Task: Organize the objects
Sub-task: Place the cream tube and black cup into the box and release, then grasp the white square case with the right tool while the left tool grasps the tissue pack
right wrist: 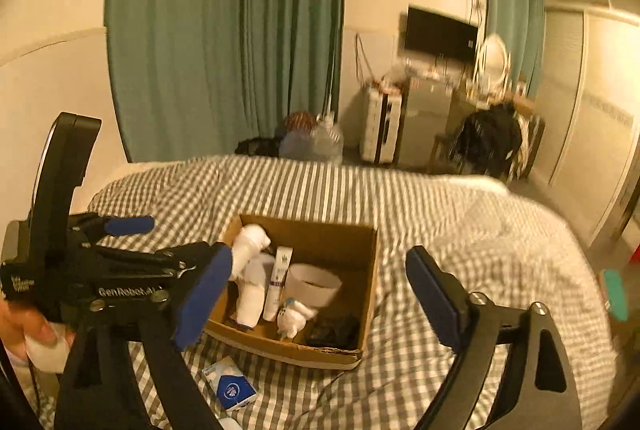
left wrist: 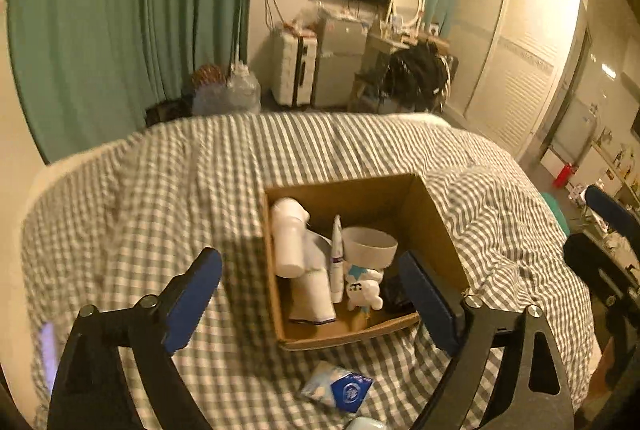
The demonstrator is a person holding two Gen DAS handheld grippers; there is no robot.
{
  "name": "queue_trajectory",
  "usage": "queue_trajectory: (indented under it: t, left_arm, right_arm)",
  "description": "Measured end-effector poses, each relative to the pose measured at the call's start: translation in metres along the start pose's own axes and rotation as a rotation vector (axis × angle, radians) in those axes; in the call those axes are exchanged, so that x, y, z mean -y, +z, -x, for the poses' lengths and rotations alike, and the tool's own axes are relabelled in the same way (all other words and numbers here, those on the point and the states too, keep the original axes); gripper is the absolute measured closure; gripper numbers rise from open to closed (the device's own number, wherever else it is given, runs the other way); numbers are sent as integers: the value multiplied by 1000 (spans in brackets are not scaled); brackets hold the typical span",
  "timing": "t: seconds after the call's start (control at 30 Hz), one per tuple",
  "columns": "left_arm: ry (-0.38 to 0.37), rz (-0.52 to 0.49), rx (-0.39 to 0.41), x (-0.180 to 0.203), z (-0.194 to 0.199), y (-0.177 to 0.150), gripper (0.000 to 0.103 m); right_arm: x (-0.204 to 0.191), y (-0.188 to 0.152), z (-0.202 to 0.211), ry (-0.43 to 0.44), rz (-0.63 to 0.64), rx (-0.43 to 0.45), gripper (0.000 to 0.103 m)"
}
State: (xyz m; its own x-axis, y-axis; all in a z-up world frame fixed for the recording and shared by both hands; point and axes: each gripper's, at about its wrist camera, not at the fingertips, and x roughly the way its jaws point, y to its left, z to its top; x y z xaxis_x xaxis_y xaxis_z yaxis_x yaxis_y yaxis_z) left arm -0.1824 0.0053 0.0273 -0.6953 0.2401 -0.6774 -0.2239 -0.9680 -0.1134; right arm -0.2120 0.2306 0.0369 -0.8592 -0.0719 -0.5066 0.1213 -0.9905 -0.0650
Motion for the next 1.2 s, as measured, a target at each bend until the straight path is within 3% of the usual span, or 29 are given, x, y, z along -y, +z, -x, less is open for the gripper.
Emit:
queue_trajectory:
  t: [0.17,0.4,0.6,0.83,1.2]
  left_arm:
    - [66,-49,74,-5,37,-11,3]
    - [163,-32,141,-22,53,-60,1]
    - [180,29,88,-40,28,-104,1]
    - [157,2,-11,-44,-16,-142,1]
    - [164,15,-73,-49,-40,-162,1]
  right_arm:
    - [-17,6,38,-43,20,56,11]
    - [-34,-20,46,-29,34,12,11]
    - [-53,-70,16,-26,18,-60,11]
    - [-64,-130,-33,31,-19,-229,11]
    - [-90,-209,-99,107,95,-526,12]
